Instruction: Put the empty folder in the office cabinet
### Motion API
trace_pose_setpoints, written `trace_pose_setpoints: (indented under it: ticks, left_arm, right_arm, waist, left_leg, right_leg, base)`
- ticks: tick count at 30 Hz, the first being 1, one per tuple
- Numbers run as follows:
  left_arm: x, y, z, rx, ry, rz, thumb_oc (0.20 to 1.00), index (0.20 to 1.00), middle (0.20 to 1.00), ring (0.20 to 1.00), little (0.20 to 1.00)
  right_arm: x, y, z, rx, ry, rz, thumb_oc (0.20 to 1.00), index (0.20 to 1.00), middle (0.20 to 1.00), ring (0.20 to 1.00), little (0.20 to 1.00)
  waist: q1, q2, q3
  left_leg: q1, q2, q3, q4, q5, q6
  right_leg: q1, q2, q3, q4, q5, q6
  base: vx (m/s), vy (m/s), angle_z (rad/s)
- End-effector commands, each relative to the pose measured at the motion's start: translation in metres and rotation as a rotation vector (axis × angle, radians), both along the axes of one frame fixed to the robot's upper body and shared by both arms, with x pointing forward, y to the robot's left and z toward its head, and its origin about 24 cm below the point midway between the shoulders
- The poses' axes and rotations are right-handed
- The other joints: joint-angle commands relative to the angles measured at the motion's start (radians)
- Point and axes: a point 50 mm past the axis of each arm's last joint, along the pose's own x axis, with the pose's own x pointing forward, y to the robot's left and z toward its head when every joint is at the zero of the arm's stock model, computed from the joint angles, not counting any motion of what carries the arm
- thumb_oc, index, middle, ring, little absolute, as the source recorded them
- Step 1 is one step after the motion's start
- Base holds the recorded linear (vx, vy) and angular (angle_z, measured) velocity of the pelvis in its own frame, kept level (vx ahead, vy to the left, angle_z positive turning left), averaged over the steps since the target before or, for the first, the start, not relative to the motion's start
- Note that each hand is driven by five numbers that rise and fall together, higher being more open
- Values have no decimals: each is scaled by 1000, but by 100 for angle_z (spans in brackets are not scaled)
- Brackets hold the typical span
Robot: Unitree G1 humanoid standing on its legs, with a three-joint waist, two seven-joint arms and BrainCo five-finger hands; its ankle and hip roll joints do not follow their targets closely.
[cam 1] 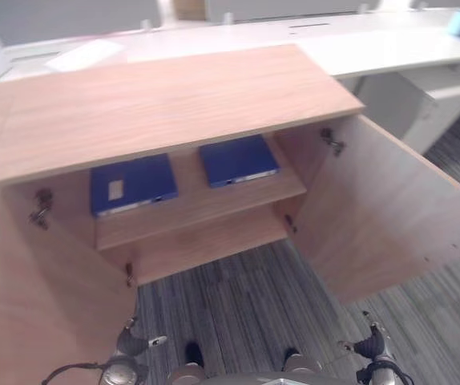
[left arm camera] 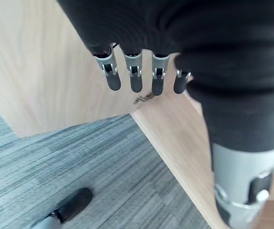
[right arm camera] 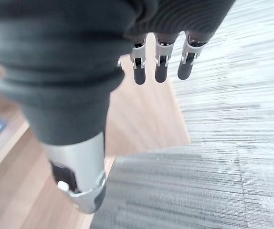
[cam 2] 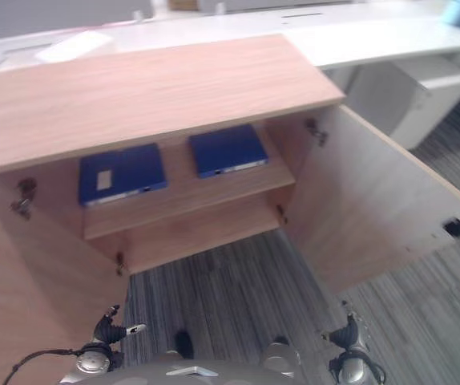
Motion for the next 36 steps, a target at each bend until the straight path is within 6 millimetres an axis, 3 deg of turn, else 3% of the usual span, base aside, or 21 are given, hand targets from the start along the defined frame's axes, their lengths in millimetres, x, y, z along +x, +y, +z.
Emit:
trace_pose_setpoints:
  ticks: [1,6,8,11,12,13,15,16,17,18,20,22,24,26,27,28,30,34,36]
  left_arm:
    - [34,12,16,53,-123,1,1000,1000,1000,1000,1000]
    - [27,11,11,51,-90,27,1000,1000,1000,1000,1000]
    - [23,8,7,46,-56,10,1000,1000,1000,1000,1000]
    - [24,8,7,46,-42,-1,1000,1000,1000,1000,1000]
    - [23,6,6,40,-30,-25,1000,1000,1000,1000,1000]
    - [23,6,6,40,-30,-25,1000,1000,1000,1000,1000]
    - [23,6,5,39,-16,-51,1000,1000,1000,1000,1000]
    - [23,4,5,29,-8,-72,1000,1000,1000,1000,1000]
    - [23,4,5,29,-8,-72,1000,1000,1000,1000,1000]
    - [22,1,4,18,2,-94,1000,1000,1000,1000,1000]
    - [21,-1,4,3,1,-107,1000,1000,1000,1000,1000]
    - [21,-2,4,2,1,-106,1000,1000,1000,1000,1000]
    - [12,-6,1,-35,21,-134,1000,1000,1000,1000,1000]
    - [9,-8,1,-43,27,-148,1000,1000,1000,1000,1000]
    - [9,-9,1,-45,26,-147,1000,1000,1000,1000,1000]
    - [7,-11,0,-57,33,-164,1000,1000,1000,1000,1000]
    - [4,-14,-2,-59,47,-191,1000,1000,1000,1000,1000]
    - [3,-17,-4,-48,69,-225,1000,1000,1000,1000,1000]
    - [0,-14,-4,-37,79,-222,1000,1000,1000,1000,1000]
  right_arm:
    - [16,-20,15,-26,-133,-162,1000,1000,1000,1000,1000]
    - [19,-26,17,-10,-165,-273,1000,1000,1000,1000,1000]
    - [36,-47,27,-20,-234,-409,1000,1000,1000,1000,1000]
    - [47,-62,37,-34,-279,-451,1000,1000,1000,1000,1000]
    - [53,-80,46,-52,-296,-481,1000,1000,1000,1000,1000]
    - [53,-80,46,-52,-296,-481,1000,1000,1000,1000,1000]
    - [61,-102,60,-70,-340,-533,1000,1000,1000,1000,1000]
    - [67,-125,76,-101,-375,-591,1000,1000,1000,1000,1000]
    - [67,-125,76,-101,-375,-591,1000,1000,1000,1000,1000]
    - [71,-148,96,-136,-426,-652,1000,1000,1000,1000,1000]
    - [78,-170,121,-176,-496,-726,1000,1000,1000,1000,1000]
    - [79,-170,121,-176,-497,-726,1000,1000,1000,1000,1000]
    - [91,-199,164,-249,-602,-784,1000,1000,1000,1000,1000]
    - [98,-208,185,-265,-656,-780,1000,1000,1000,1000,1000]
    - [98,-208,186,-266,-657,-779,1000,1000,1000,1000,1000]
    - [109,-212,204,-280,-686,-711,1000,1000,1000,1000,1000]
    - [121,-209,218,-278,-712,-608,1000,1000,1000,1000,1000]
    - [143,-189,223,-278,-697,-350,1000,1000,1000,1000,1000]
    - [153,-172,223,-199,-734,-228,1000,1000,1000,1000,1000]
  waist:
    - [-14,-29,-33]
    - [-17,-21,-58]
    - [6,1,-74]
    - [15,13,-82]
    - [28,25,-87]
    - [28,25,-87]
    - [39,42,-90]
    - [54,65,-91]
    - [54,65,-91]
    - [68,91,-89]
    - [81,121,-84]
    - [81,122,-83]
    - [104,181,-67]
    - [113,206,-55]
    - [111,209,-54]
    - [115,232,-43]
    - [114,247,-34]
    - [109,257,-26]
    - [103,257,-25]
  left_leg:
    - [-41,-41,7,66,-97,13]
    - [-25,-23,26,47,-78,-3]
    - [-6,28,32,26,-42,-33]
    - [-2,54,29,20,-24,-51]
    - [-6,77,22,17,-7,-64]
    - [-6,77,22,17,-7,-64]
    - [-10,98,12,10,12,-78]
    - [-19,116,3,3,33,-91]
    - [-19,116,3,3,33,-91]
    - [-31,128,-9,1,48,-101]
    - [-43,137,-17,1,63,-110]
    - [-43,137,-17,1,63,-110]
    - [-67,148,-33,1,96,-125]
    - [-82,149,-47,1,113,-130]
    - [-83,150,-49,1,113,-130]
    - [-99,150,-63,1,128,-136]
    - [-106,152,-70,1,141,-139]
    - [-107,163,-78,1,159,-146]
    - [-102,171,-78,1,168,-150]
  right_leg:
    - [-52,-114,77,-16,256,66]
    - [-36,-101,99,-69,221,65]
    - [-1,-56,91,-131,113,43]
    - [18,-33,85,-157,93,32]
    - [38,-11,74,-177,77,23]
    - [38,-11,74,-177,77,23]
    - [61,10,58,-195,64,15]
    - [71,27,49,-204,49,8]
    - [71,27,49,-204,49,8]
    - [80,41,35,-209,35,1]
    - [84,51,23,-213,25,-3]
    - [84,52,22,-213,25,-3]
    - [87,68,3,-214,1,-11]
    - [87,75,-3,-214,-6,-17]
    - [87,76,-4,-214,-6,-17]
    - [85,82,-10,-214,-13,-22]
    - [89,89,-17,-214,-18,-28]
    - [107,102,-25,-212,-31,-43]
    - [118,109,-28,-211,-38,-50]
  base:
    - [45,-152,-36]
    - [40,-101,-33]
    - [62,-301,-8]
    - [36,-236,-10]
    - [14,-130,8]
    - [23,-190,10]
    - [18,-183,18]
    - [10,-174,19]
    - [1,-168,22]
    - [-12,-86,20]
    - [-19,-77,20]
    - [-19,-23,12]
    - [-64,-59,13]
    - [-52,-56,15]
    - [-61,-48,32]
    - [-51,-35,29]
    - [-44,-49,8]
    - [-4,-55,6]
    - [8,-65,6]
